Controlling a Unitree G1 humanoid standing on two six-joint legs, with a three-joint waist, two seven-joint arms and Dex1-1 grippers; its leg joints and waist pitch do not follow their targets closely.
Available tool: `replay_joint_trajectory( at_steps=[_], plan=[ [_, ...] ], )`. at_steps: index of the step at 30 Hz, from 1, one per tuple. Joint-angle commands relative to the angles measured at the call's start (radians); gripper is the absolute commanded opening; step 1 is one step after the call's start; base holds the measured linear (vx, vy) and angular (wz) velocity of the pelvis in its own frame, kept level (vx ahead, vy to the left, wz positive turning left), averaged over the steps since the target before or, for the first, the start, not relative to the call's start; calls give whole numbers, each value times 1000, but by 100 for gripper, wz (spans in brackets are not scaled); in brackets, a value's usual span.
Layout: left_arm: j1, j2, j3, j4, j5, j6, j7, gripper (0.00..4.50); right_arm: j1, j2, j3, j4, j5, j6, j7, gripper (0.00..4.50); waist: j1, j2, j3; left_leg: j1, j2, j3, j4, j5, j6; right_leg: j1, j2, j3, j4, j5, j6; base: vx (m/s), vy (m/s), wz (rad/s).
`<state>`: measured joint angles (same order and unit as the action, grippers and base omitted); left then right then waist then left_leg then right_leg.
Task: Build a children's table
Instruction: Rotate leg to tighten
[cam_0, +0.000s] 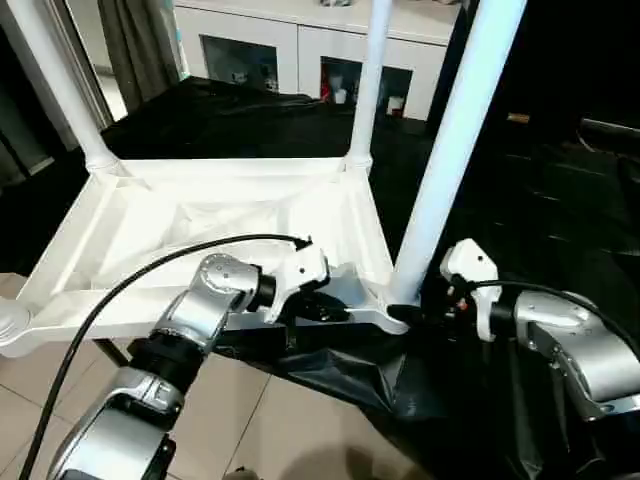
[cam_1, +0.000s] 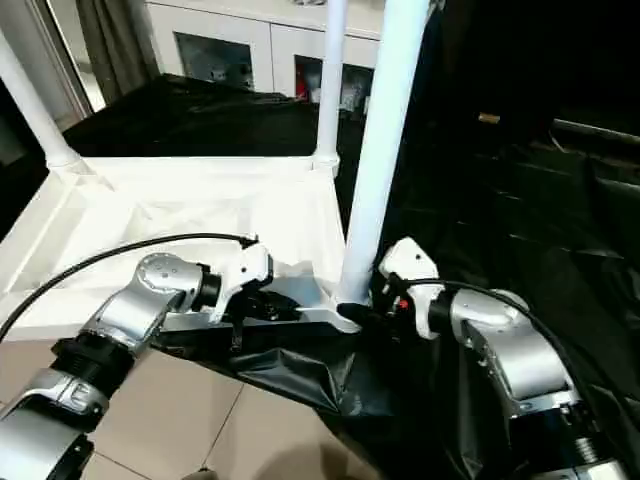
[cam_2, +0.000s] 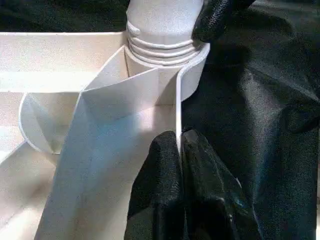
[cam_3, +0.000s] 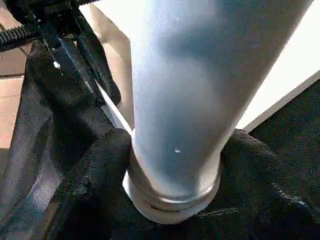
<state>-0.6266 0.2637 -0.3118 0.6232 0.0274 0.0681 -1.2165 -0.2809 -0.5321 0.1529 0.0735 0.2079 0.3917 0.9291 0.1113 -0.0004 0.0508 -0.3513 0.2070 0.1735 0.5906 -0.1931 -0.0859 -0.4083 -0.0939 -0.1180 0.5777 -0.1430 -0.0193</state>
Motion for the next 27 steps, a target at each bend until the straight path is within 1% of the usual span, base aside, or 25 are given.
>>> replay_joint_trajectory(
  at_steps=[1, 4, 7, 10, 12, 13, 14, 15, 16, 17, 18, 19, 20, 21, 22, 23, 24, 26, 27],
  plan=[
    [-13, -13, 18, -66, -52, -11, -20, 0, -9, 0, 9, 2, 7, 5, 7, 268, -3, -14, -67, 1, 25, -2, -69, -180, 64, 59, -61, 54, -69, -351, -141, 0, 0, 0],
    [-11, -9, 18, -69, -52, -7, -21, 0, -11, 6, 9, 5, 5, 5, 6, 254, -4, -11, -66, 1, 25, -2, -70, -187, 61, 59, -61, 53, -71, -364, -135, 0, 0, 0],
    [-11, -9, 17, -73, -52, -1, -21, 0, -10, 12, 8, 1, 8, 13, 4, 250, -5, -13, -66, 1, 24, -2, -70, -185, 60, 59, -60, 53, -72, -365, -132, 0, 0, 0],
    [-13, -12, 17, -66, -45, 2, -7, 0, -9, 27, 5, 10, 1, 13, -22, 249, -6, -12, -66, 0, 25, -3, -70, -185, 61, 59, -60, 53, -71, -354, -137, 0, 0, 0],
    [-29, -28, 23, -29, -16, 8, 68, 0, -18, 63, -8, 56, -36, -2, -114, 249, -9, -11, -66, 0, 25, -3, -70, -186, 56, 57, -60, 53, -68, -349, -142, 0, 0, 0],
    [-39, -39, 28, -9, -3, 13, 109, 0, -27, 84, -19, 80, -49, -2, -163, 249, -12, -15, -66, 0, 24, -3, -70, -186, 49, 56, -59, 52, -70, -355, -141, 0, 0, 0],
    [-56, -57, 37, 21, 8, 25, 164, 0, -40, 121, -40, 118, -63, 1, -243, 249, -18, -14, -66, -3, 20, -3, -69, -185, 42, 58, -58, 50, -70, -366, -137, 0, 0, 0],
    [-67, -70, 43, 41, 15, 35, 200, 0, -49, 148, -55, 143, -72, 4, -298, 249, -21, -14, -66, -2, 19, -3, -70, -187, 38, 57, -58, 49, -72, -374, -134, 0, 0, 0],
    [-92, -96, 49, 88, 31, 40, 274, 0, -67, 204, -84, 191, -80, 14, -404, 248, -28, -14, -68, -3, 17, -4, -68, -180, 31, 58, -57, 49, -72, -373, -132, 0, 0, 0],
    [-113, -119, 54, 126, 43, 44, 331, 0, -82, 246, -103, 229, -89, 19, -486, 248, -33, -13, -68, -2, 15, -4, -68, -185, 27, 57, -57, 48, -75, -386, -127, 0, 0, 0],
    [-128, -138, 58, 153, 48, 53, 373, 0, -95, 272, -107, 260, -110, 12, -554, 248, -35, -15, -68, -2, 13, -3, -67, -186, 26, 57, -57, 47, -76, -392, -124, 0, 0, 0],
    [-148, -163, 66, 187, 53, 59, 435, 0, -110, 303, -117, 295, -125, 7, -629, 248, -39, -13, -70, -3, 13, -3, -67, -170, 25, 58, -57, 49, -74, -375, -127, 0, 0, 0],
    [-161, -181, 72, 209, 57, 63, 479, 0, -120, 325, -124, 319, -135, 5, -681, 248, -39, -13, -70, -3, 13, -3, -67, -170, 25, 58, -57, 49, -74, -375, -127, 0, 0, 0],
    [-183, -208, 77, 243, 62, 63, 538, 0, -138, 359, -128, 352, -142, -4, -739, 248, -36, -11, -74, 1, 13, -3, -65, -157, 25, 57, -57, 49, -73, -352, -129, 0, 0, 0],
    [-198, -228, 78, 267, 68, 61, 584, 0, -152, 386, -130, 374, -141, -9, -772, 248, -36, -11, -73, -3, 13, -4, -66, -144, 27, 59, -57, 50, -69, -323, -140, 0, 0, 0],
    [-201, -232, 78, 271, 70, 60, 591, 0, -154, 392, -131, 378, -141, -11, -777, 248, -36, -11, -76, -1, 14, -3, -65, -134, 34, 60, -55, 52, -64, -283, -150, 0, 0, 0],
    [-221, -259, 78, 299, 75, 58, 634, 0, -174, 433, -130, 405, -141, -28, -806, 248, -36, -10, -76, -2, 15, -3, -64, -129, 37, 61, -56, 53, -61, -262, -159, 0, 0, 0],
    [-230, -277, 77, 308, 76, 48, 643, 0, -184, 462, -129, 409, -138, -39, -810, 248, -32, -8, -76, -1, 15, -1, -64, -127, 50, 63, -56, 53, -59, -227, -179, 0, 0, 0],
    [-230, -280, 74, 306, 77, 43, 635, 0, -185, 468, -124, 404, -140, -41, -806, 248, -31, -9, -75, -2, 14, -1, -65, -128, 54, 64, -57, 54, -60, -226, -179, 0, 0, 0]
  ],
)
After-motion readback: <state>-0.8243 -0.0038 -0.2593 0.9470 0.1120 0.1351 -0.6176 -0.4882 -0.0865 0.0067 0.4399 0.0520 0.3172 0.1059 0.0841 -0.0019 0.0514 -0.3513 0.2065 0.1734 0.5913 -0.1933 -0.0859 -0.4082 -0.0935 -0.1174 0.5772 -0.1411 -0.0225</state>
